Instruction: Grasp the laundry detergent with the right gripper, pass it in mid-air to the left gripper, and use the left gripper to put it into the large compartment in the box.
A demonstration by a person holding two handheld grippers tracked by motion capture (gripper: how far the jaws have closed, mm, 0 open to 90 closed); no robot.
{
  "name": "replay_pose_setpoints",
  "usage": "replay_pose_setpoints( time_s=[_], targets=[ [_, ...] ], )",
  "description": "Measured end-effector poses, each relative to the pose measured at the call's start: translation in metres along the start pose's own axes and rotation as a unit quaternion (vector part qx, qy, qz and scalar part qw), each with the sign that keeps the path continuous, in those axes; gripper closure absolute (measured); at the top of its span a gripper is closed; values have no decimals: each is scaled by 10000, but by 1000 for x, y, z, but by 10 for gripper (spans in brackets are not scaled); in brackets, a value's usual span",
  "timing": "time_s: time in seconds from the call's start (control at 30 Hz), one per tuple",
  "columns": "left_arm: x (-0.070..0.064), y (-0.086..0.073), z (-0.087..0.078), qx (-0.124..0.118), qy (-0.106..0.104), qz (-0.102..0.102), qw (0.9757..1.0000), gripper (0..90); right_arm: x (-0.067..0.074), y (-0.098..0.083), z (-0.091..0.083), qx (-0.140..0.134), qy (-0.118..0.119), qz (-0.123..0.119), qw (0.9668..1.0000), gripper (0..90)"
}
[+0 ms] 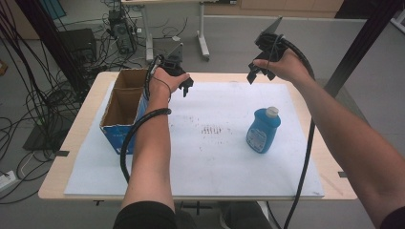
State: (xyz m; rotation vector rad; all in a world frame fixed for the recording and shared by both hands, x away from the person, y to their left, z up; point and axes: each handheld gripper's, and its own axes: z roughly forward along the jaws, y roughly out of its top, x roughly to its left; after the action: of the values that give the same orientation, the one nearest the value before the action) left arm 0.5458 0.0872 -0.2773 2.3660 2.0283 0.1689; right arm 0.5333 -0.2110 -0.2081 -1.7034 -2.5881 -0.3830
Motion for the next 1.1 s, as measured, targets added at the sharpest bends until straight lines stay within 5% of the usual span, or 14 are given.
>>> replay_pose_setpoints(
  time_s=[0.7,1.1],
  targets=[
    [-5,-4,-4,-32,-21,20,10000,58,0,-14,-8,-8,79,-11,10000,143],
    [-11,-11,-11,-86,-62,62,9999,59,-5,-41,-26,-108,312,19,9995,125]
  ],
)
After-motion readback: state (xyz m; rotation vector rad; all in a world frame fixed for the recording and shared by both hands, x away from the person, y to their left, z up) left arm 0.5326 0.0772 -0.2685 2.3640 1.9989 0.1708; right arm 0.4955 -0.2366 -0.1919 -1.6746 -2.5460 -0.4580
